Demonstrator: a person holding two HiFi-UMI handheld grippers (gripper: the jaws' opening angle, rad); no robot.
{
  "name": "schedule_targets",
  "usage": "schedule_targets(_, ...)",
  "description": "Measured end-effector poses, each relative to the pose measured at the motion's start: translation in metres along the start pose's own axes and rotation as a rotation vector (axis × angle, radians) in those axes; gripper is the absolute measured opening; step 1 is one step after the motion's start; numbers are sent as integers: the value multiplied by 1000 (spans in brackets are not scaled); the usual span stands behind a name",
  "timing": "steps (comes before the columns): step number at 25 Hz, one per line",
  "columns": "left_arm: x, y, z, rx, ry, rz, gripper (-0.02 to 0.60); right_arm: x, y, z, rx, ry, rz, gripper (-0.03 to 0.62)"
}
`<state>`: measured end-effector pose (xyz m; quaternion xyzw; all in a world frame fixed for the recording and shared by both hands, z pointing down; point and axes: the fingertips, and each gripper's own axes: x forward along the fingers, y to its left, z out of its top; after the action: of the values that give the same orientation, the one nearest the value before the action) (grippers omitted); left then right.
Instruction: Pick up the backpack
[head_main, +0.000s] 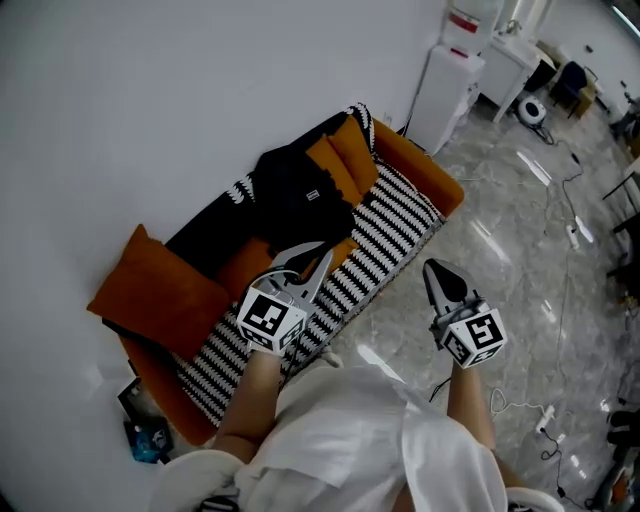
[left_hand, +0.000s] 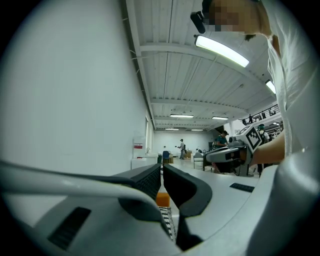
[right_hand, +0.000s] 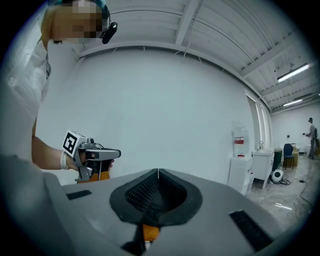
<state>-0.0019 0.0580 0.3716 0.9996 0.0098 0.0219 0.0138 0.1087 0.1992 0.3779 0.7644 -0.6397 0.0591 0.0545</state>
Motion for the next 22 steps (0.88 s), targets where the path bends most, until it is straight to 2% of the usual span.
schedule_targets(6,15,69,11,11,-13,79,34,82,-15,13,-3,-11,69,18)
schedule_targets(13,20,121,10,4,-6,199,34,163,-15,15,-19,9,218,20)
schedule_targets(18,33,159,2,-10,12,332,34,233,-25,16,-40,6,367,19)
schedule_targets(22,44,195,-3,-52,0,474,34,288,-37,18,-79,32,513,20)
